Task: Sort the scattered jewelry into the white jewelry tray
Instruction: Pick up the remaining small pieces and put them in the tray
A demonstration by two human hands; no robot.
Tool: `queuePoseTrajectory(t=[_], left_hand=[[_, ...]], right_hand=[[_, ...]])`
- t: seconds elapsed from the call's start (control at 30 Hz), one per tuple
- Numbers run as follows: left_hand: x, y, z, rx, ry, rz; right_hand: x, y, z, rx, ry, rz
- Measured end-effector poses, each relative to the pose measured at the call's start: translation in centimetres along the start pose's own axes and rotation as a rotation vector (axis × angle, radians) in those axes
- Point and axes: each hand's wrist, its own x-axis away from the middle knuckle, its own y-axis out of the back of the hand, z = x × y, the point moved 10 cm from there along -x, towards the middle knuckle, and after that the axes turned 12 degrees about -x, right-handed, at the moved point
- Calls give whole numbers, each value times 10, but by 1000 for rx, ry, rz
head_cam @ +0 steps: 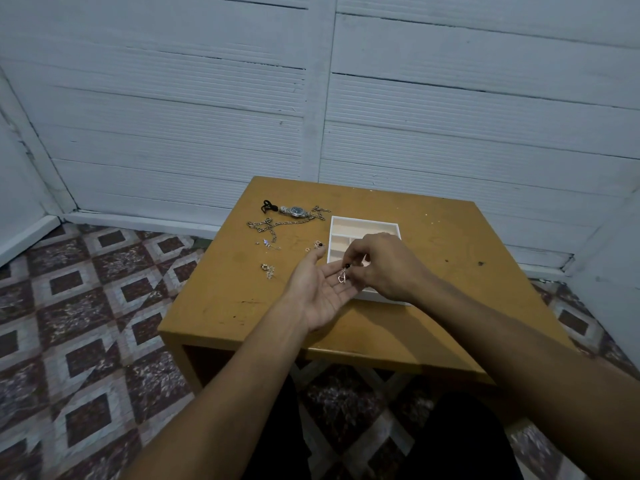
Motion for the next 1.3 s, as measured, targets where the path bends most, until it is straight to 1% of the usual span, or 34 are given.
queuePoseTrajectory(t=[0.3, 0.47, 0.7, 0.97, 1.17, 1.3], left_hand=[[-21, -1, 4, -23, 29, -31], [-34, -3, 5, -62, 44, -44], [-48, -2, -6, -137, 39, -77], [-60, 1, -20, -289, 54, -91], [-65, 2, -21, -329, 59, -91], [-67, -2, -21, -337, 54, -84]], right_hand=[[-10, -2, -33, -62, -72, -12], [-14, 0, -53, -122, -134, -9], [-24, 12, -72, -158, -170, -47], [-33, 7, -85, -170, -201, -53], [-35, 1, -88, -177, -195, -77], [-38, -8, -92, -186, -230, -85]])
